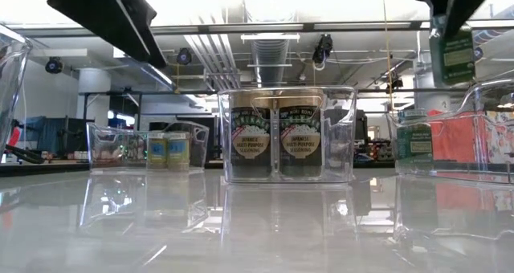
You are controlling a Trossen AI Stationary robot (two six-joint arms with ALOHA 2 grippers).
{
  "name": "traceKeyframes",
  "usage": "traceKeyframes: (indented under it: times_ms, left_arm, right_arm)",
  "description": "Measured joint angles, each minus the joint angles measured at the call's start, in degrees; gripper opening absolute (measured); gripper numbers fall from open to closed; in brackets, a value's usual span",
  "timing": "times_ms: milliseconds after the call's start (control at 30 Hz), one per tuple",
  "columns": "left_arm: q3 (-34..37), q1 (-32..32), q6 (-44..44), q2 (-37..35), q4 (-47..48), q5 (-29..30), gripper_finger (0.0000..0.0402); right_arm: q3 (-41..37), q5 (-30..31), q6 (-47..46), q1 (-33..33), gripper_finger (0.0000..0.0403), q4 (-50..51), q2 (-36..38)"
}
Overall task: Sort spices by type
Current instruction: Put the green seasoning bottle into the middle right transparent bin
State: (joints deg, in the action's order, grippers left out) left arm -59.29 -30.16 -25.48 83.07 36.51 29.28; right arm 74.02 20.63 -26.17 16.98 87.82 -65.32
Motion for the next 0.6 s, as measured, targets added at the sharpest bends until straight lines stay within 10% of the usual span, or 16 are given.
traceKeyframes:
  times_ms: [600]
  left_arm:
    - [0.0,0.5,-2.6,0.3,0.7,6.5,0.0283]
  right_arm:
    - [-19.2,-7.6,21.5,-10.6,0.0192,-12.6,19.9]
